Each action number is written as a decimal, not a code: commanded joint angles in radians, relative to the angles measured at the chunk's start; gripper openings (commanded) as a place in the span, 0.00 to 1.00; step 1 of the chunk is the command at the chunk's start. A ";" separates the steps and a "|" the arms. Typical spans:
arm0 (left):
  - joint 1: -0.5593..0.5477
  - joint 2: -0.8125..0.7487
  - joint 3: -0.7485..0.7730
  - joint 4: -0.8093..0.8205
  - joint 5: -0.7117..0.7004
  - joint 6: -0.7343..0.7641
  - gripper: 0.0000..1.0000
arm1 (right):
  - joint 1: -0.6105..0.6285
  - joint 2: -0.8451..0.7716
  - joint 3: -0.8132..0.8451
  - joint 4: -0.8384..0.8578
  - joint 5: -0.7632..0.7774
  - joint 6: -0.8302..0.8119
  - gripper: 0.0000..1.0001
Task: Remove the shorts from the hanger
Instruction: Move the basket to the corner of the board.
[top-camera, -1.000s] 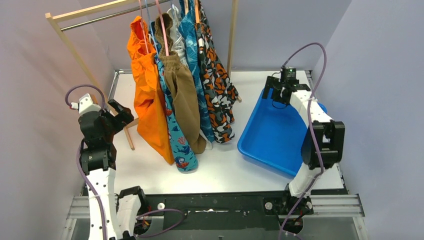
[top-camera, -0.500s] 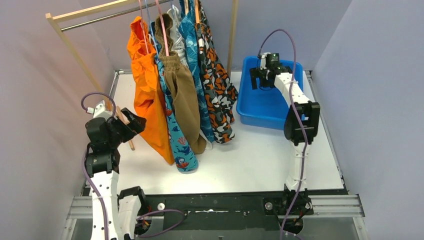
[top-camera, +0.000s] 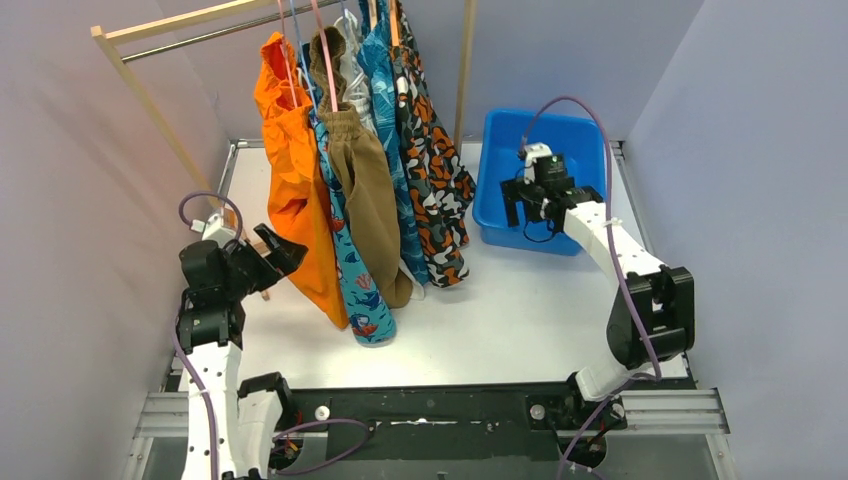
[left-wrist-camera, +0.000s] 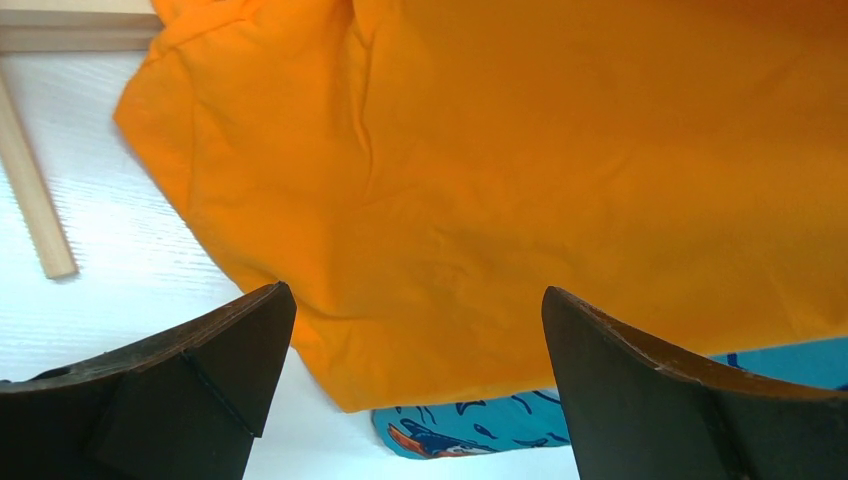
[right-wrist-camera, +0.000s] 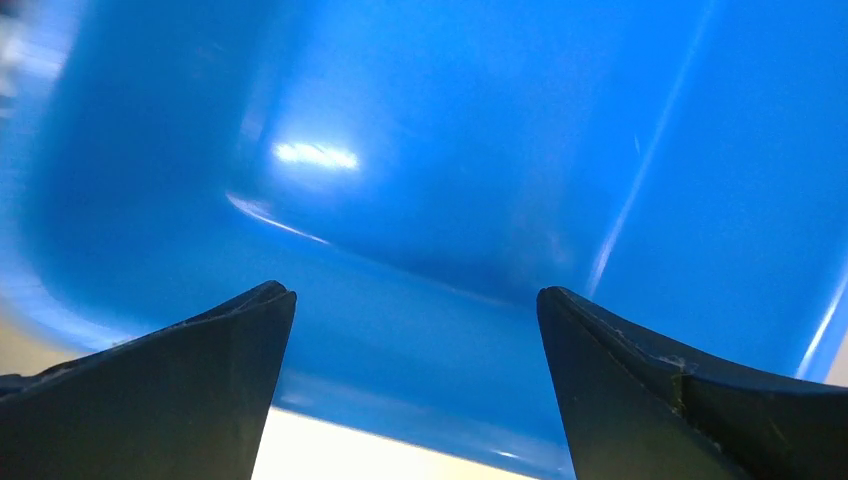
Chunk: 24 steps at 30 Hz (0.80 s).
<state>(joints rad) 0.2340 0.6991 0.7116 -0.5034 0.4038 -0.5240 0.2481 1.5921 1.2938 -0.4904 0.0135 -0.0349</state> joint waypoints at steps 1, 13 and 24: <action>-0.005 -0.028 -0.011 0.065 0.095 -0.001 0.97 | -0.113 0.016 -0.095 0.009 0.089 0.067 0.98; -0.007 -0.081 -0.004 0.019 0.057 0.026 0.97 | -0.079 -0.240 -0.099 -0.010 0.027 0.136 0.98; -0.005 -0.114 0.027 0.021 -0.008 0.004 0.94 | 0.464 -0.659 -0.413 0.562 -0.071 0.395 0.87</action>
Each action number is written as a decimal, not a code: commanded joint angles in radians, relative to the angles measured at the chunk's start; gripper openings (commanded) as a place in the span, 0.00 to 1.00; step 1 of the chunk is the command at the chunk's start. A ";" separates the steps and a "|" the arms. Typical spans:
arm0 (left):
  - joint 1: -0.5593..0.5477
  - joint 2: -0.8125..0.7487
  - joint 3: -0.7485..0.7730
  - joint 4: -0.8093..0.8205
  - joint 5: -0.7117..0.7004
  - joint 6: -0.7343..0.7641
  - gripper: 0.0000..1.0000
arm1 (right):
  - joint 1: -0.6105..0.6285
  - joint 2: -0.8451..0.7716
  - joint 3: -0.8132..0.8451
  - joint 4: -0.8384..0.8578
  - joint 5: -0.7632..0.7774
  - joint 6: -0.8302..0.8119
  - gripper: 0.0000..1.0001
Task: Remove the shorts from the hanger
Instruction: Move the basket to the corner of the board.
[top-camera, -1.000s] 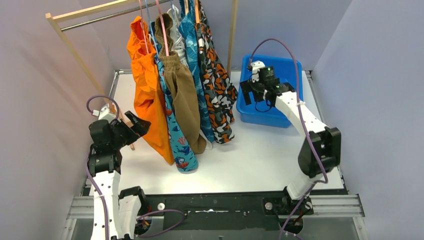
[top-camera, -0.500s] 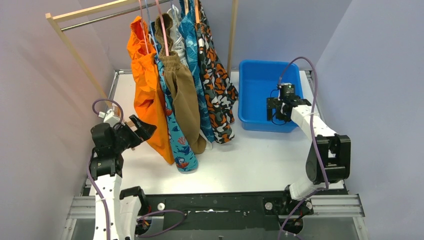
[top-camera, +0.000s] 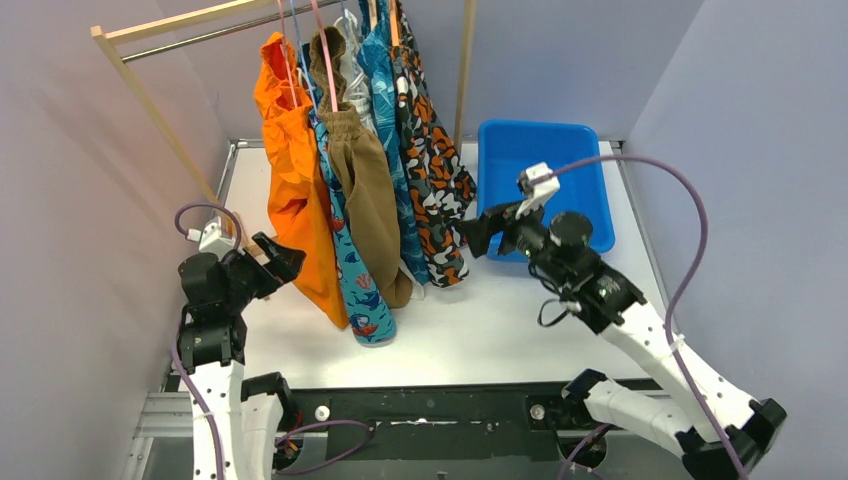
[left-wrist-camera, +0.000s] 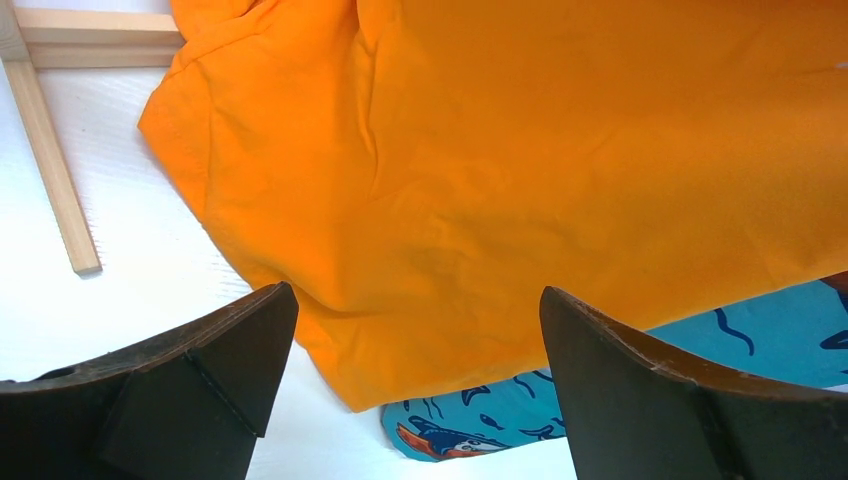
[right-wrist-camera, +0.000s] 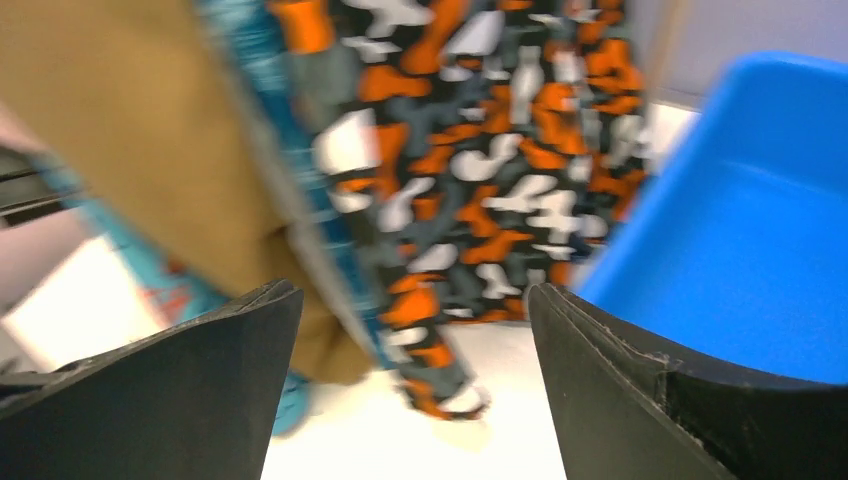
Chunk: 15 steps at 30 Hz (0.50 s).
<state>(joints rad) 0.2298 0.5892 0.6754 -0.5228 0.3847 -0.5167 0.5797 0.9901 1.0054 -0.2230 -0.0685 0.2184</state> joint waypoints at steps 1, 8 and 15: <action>-0.001 0.000 0.072 0.044 0.020 -0.003 0.93 | 0.181 -0.054 -0.128 0.309 0.046 0.155 0.86; -0.001 0.033 0.096 0.158 0.202 -0.039 0.87 | 0.396 0.197 0.200 0.078 0.292 0.084 0.85; -0.003 0.031 0.032 0.185 0.202 -0.027 0.82 | 0.430 0.327 0.369 0.067 0.234 0.063 0.82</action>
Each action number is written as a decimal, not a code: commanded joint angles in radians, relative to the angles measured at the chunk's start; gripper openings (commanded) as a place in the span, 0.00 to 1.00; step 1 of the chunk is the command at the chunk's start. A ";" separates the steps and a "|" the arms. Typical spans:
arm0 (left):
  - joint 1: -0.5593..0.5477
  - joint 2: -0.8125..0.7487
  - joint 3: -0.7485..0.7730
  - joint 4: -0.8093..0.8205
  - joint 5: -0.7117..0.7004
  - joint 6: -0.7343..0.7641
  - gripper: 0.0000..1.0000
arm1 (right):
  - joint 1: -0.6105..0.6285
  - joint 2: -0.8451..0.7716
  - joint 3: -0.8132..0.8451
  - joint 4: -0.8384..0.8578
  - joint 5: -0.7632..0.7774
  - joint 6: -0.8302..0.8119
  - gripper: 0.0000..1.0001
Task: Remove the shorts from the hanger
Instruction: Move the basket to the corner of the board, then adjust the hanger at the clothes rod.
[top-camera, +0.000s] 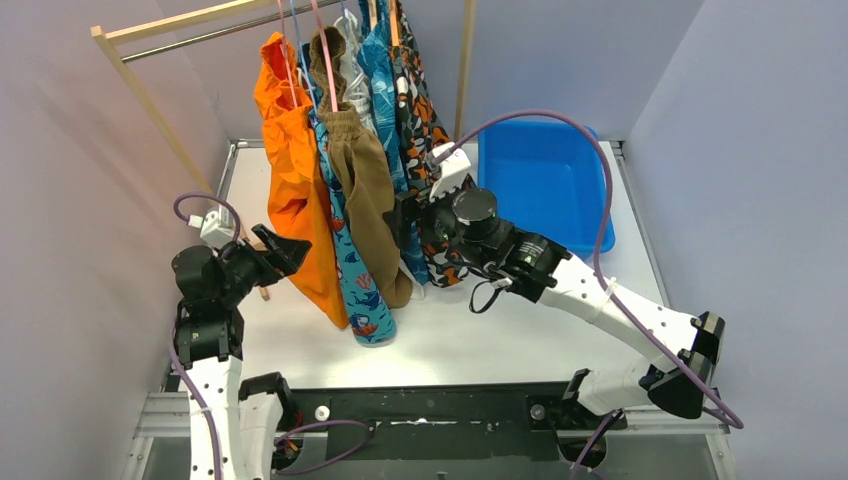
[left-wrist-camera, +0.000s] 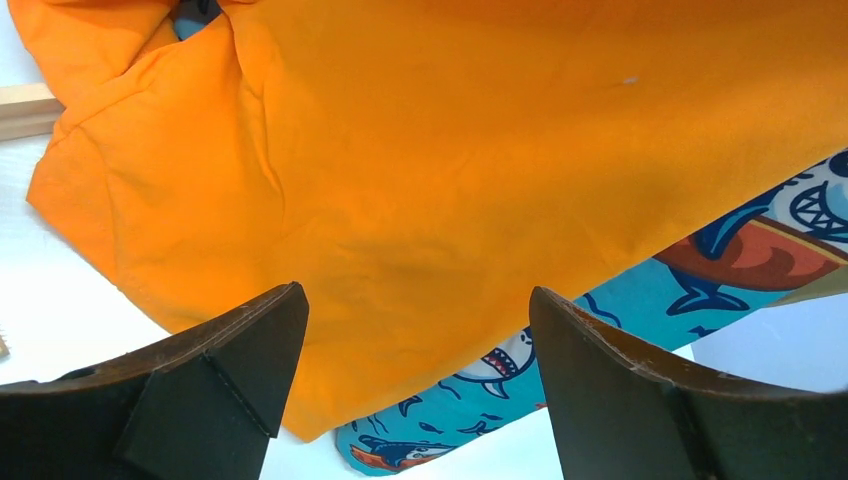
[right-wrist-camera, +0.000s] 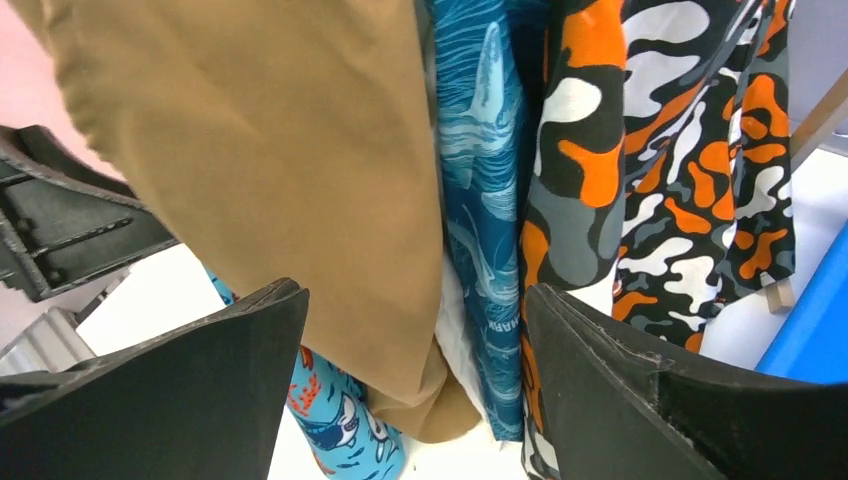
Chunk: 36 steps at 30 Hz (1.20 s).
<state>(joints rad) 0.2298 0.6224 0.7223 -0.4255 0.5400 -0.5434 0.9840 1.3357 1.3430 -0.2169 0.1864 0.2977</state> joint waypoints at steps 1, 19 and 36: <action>-0.003 0.001 -0.019 0.088 0.038 0.005 0.82 | 0.041 -0.024 0.011 0.102 -0.064 -0.009 0.79; -0.003 -0.011 -0.017 -0.062 -0.562 0.024 0.89 | 0.307 0.481 0.673 -0.095 0.189 -0.220 0.70; -0.019 -0.043 -0.061 -0.057 -0.514 0.011 0.89 | 0.028 0.568 0.859 -0.290 0.150 -0.203 0.74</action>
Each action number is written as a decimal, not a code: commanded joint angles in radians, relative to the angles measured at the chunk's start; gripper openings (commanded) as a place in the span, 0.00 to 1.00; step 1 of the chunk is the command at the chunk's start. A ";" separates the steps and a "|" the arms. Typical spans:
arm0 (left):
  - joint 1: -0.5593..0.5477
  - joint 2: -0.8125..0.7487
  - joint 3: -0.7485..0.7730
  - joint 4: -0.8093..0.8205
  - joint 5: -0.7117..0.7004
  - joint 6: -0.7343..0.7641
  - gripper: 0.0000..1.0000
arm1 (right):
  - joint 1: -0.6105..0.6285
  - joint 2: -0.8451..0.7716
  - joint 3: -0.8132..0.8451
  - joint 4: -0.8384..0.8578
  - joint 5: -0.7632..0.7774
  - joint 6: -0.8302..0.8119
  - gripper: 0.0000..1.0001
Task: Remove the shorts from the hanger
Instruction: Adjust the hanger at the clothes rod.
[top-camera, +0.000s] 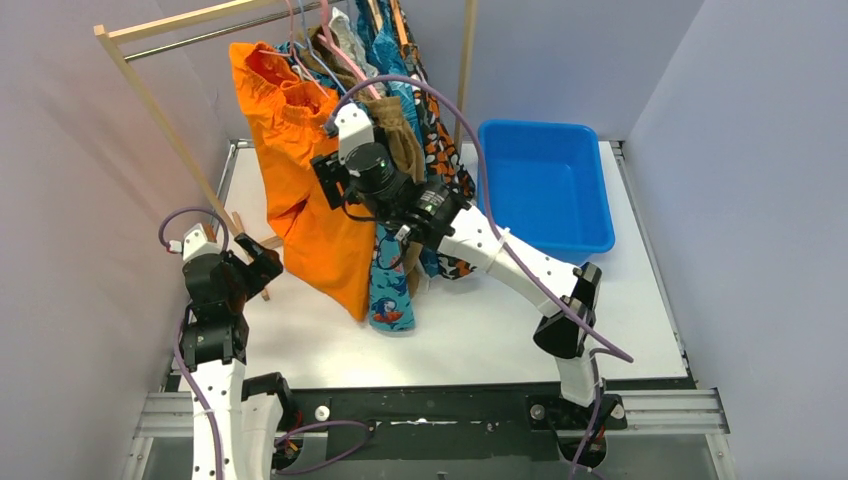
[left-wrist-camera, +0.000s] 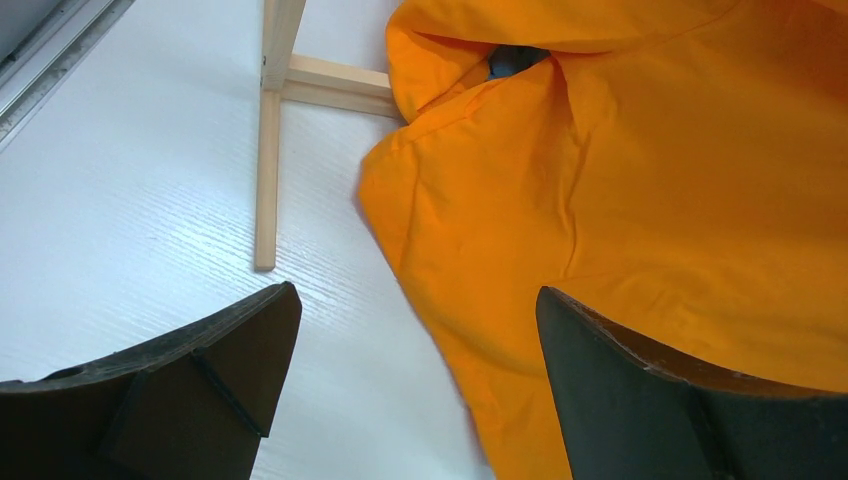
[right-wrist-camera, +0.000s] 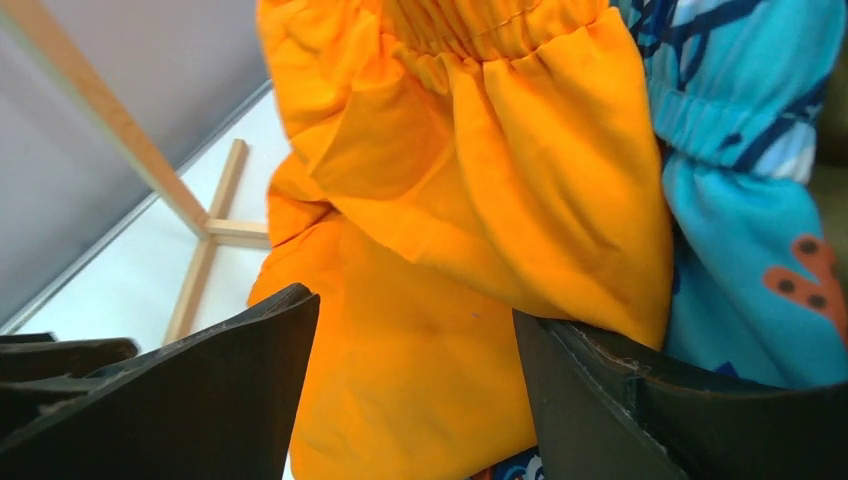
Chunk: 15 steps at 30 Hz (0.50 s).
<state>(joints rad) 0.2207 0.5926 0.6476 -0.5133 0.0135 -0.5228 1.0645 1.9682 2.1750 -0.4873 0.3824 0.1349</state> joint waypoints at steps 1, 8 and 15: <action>-0.013 -0.014 0.014 0.030 0.012 -0.009 0.89 | -0.065 -0.071 0.027 -0.034 -0.063 -0.053 0.76; -0.017 -0.014 0.014 0.035 0.034 -0.014 0.89 | -0.221 -0.114 0.056 -0.130 -0.333 -0.068 0.80; -0.017 -0.013 -0.012 0.038 0.040 -0.016 0.89 | -0.246 -0.194 -0.023 -0.159 -0.505 -0.044 0.82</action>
<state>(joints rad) 0.2085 0.5880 0.6289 -0.5137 0.0360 -0.5369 0.8139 1.8732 2.1670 -0.6323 0.0147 0.0875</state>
